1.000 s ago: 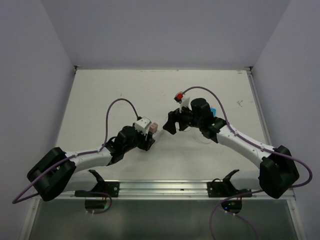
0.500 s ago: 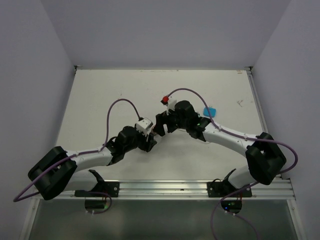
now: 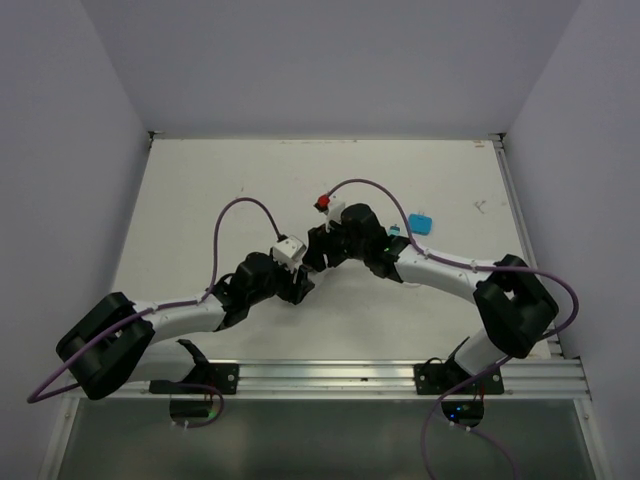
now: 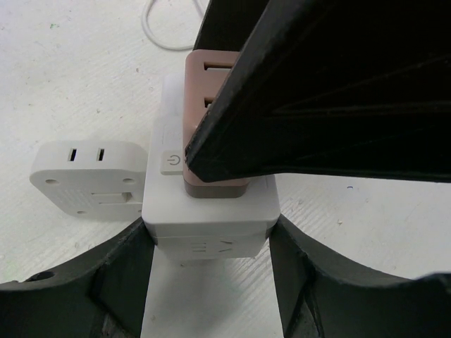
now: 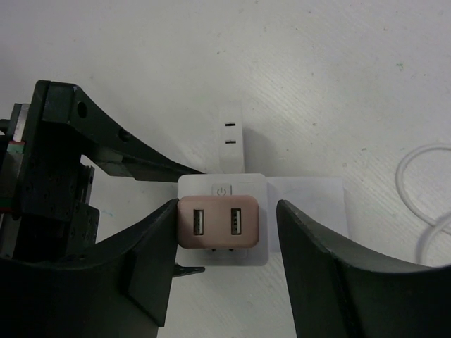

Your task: Pull the plug off the socket

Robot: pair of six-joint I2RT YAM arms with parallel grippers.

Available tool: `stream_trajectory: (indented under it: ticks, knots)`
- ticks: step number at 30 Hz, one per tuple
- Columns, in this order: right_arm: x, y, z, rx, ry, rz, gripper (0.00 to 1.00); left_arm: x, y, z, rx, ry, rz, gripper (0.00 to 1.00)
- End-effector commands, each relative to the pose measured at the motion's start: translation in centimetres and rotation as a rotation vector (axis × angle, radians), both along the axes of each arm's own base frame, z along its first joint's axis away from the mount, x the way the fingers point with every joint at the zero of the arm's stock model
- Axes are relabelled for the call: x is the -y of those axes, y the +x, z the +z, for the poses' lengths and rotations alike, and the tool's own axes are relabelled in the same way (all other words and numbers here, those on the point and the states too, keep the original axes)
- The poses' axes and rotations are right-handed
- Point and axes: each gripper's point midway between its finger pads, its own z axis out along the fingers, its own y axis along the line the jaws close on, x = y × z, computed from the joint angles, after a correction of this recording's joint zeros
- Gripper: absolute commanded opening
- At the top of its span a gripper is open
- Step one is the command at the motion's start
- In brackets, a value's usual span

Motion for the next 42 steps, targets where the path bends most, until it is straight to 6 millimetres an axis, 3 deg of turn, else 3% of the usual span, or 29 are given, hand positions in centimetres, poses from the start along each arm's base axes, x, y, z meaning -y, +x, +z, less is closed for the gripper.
stream_trajectory:
  ticks: [1, 2, 5, 6, 10, 21, 32, 42]
  knots:
    - [-1.3, 0.3, 1.6, 0.035, 0.067, 0.016, 0.58, 1.9, 1.5, 3.8, 0.084, -0.110, -0.001, 0.00]
    - [-1.4, 0.2, 1.5, 0.033, 0.070, 0.016, 0.56, 1.9, 1.5, 3.6, 0.079, -0.107, 0.001, 0.00]
    - [-1.5, 0.1, 1.9, 0.034, 0.082, 0.024, 0.37, 1.9, 1.6, 3.5, 0.068, -0.102, 0.013, 0.00]
    - [-1.5, 0.1, 2.3, 0.039, 0.090, 0.023, 0.25, 1.9, 1.6, 3.5, 0.067, -0.105, 0.014, 0.00]
    - [-1.5, 0.7, 3.9, 0.072, 0.104, 0.005, 0.00, 1.7, 1.7, 3.1, 0.048, -0.085, 0.028, 0.00]
    - [-0.6, 3.1, 8.3, 0.155, 0.158, -0.097, 0.00, 1.4, 1.5, 1.3, -0.027, -0.025, 0.041, 0.00]
    - [3.6, 6.4, 10.1, 0.108, 0.245, -0.209, 0.00, 1.5, 1.1, 1.0, -0.040, -0.023, 0.024, 0.00]
    - [4.1, 7.2, 11.7, 0.110, 0.290, -0.232, 0.00, 1.8, 1.3, 0.1, -0.072, 0.004, 0.023, 0.00]
